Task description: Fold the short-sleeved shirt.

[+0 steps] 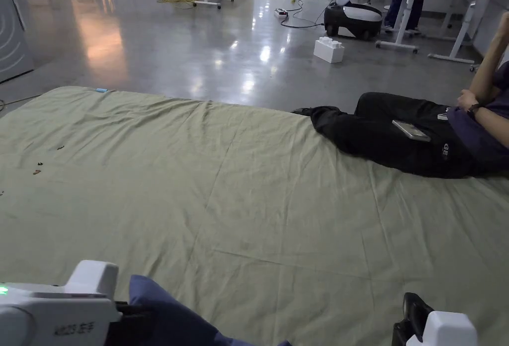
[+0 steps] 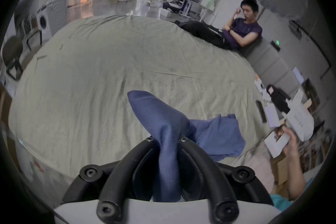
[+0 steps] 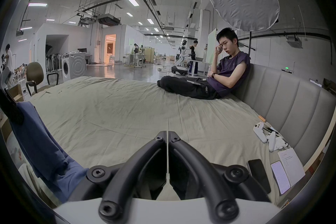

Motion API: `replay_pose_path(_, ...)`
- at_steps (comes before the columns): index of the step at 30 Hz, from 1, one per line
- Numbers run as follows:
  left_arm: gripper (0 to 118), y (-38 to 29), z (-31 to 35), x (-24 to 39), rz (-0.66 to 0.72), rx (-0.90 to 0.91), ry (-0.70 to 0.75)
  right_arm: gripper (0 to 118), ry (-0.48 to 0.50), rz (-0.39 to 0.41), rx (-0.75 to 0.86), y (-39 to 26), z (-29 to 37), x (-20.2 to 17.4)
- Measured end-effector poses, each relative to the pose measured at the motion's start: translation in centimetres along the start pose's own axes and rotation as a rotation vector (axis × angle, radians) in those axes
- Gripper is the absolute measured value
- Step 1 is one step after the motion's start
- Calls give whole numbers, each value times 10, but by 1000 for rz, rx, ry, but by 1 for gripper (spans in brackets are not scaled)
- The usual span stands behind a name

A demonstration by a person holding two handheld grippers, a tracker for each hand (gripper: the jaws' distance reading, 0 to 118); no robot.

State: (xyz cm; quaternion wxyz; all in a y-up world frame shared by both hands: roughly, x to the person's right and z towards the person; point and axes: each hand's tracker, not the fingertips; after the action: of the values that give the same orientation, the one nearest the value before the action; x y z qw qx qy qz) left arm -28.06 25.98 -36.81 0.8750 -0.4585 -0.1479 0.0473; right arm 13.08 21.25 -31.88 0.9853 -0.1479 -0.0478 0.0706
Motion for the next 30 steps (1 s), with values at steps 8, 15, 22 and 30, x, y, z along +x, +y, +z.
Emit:
replay_pose_path(8, 15, -8, -17, 80, -160, -22, 13, 2, -15, -10, -2, -2, 3, 8)
replay_pose_path(15, 15, -16, -40, 139, -224, -40, -91, 2, -25, -18, -9, -6, 5, 11)
replay_pose_path(22, 15, -48, -100, 194, -283, -109, -113, 2, -33, -20, -18, -10, 7, 14)
replay_pose_path(30, 20, -61, -139, 199, -182, -149, -124, 2, -49, -24, -28, -13, 11, 20)
